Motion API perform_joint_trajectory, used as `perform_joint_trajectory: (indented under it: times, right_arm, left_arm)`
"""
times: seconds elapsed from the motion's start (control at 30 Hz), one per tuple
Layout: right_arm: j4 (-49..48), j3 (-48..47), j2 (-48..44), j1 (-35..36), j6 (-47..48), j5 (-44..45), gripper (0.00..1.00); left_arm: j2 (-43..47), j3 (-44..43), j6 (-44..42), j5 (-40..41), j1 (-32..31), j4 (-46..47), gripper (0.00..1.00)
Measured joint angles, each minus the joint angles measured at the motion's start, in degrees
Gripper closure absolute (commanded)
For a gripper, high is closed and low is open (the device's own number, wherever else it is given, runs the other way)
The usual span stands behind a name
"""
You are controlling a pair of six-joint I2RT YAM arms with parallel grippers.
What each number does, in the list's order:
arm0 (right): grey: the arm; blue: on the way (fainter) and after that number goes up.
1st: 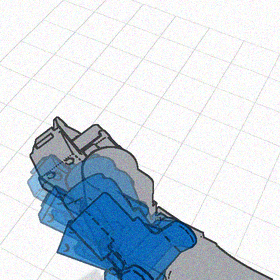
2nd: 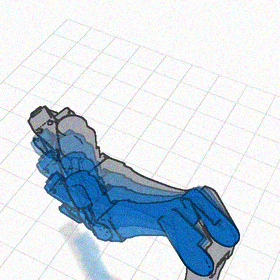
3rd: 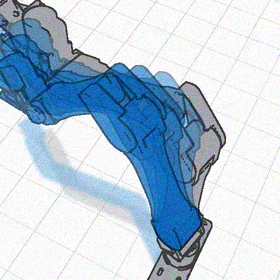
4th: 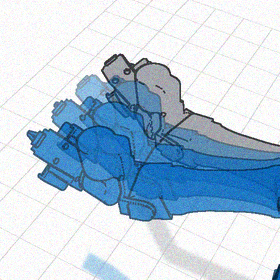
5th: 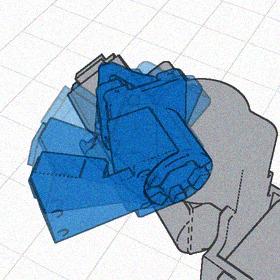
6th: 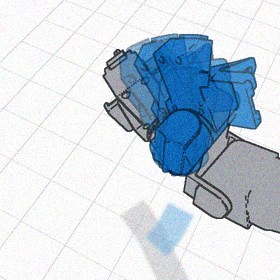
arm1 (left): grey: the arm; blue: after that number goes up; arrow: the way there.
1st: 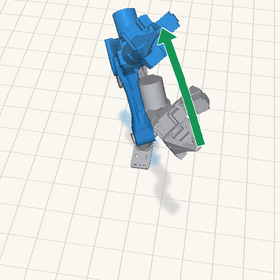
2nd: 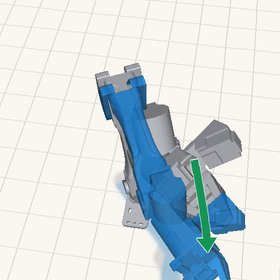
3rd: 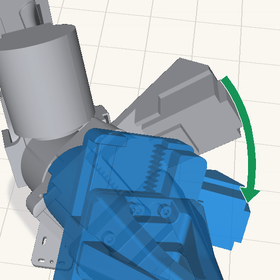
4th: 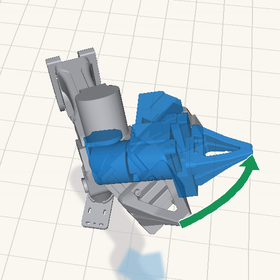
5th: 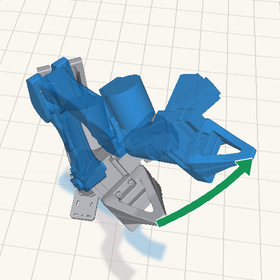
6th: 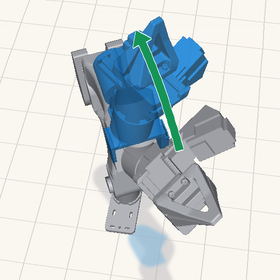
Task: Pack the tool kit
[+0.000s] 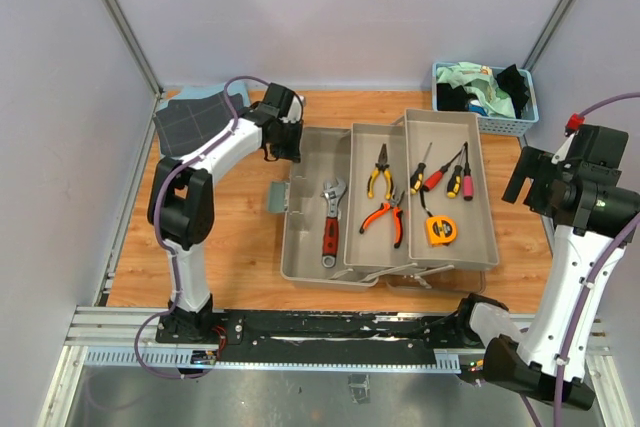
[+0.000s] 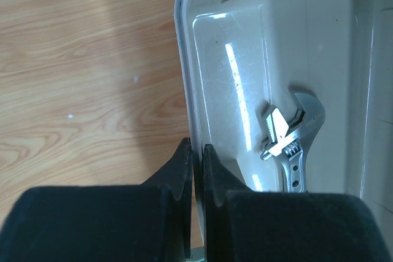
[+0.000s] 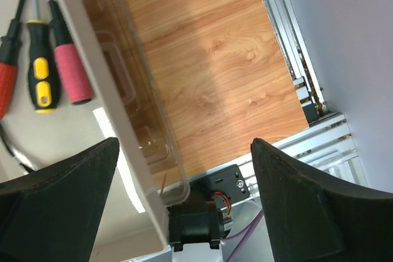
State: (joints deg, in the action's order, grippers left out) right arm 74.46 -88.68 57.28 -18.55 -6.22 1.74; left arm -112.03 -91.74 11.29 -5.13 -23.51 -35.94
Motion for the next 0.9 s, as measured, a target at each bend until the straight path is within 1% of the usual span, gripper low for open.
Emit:
perform_joint_trajectory:
  times: [0.2, 0.37, 0.47, 0.6, 0.9]
  right_arm:
    - [-2.6, 2.8, 0.0, -1.5, -0.2, -1.9, 0.10]
    - [-5.8, 9.0, 0.4, -1.8, -0.4, -5.0, 0.10]
    - [-8.0, 13.5, 1.5, -1.9, -0.4, -8.4, 0.11]
    - [-9.9, 17.5, 4.4, -1.9, -0.1, -15.2, 0.13]
    - [-12.4, 23.7, 8.7, -1.9, 2.0, -28.8, 0.24]
  left_arm:
    - [2.4, 3.0, -2.4, -0.1, 4.1, -0.2, 1.00]
    - [3.8, 4.6, -4.6, -0.1, 6.9, -0.5, 1.00]
    - [4.3, 5.2, -5.5, 0.0, 7.7, -0.4, 1.00]
    - [4.7, 5.9, -6.1, -0.1, 8.0, 0.0, 1.00]
    - [4.9, 6.2, -6.1, -0.5, 8.1, 0.2, 1.00]
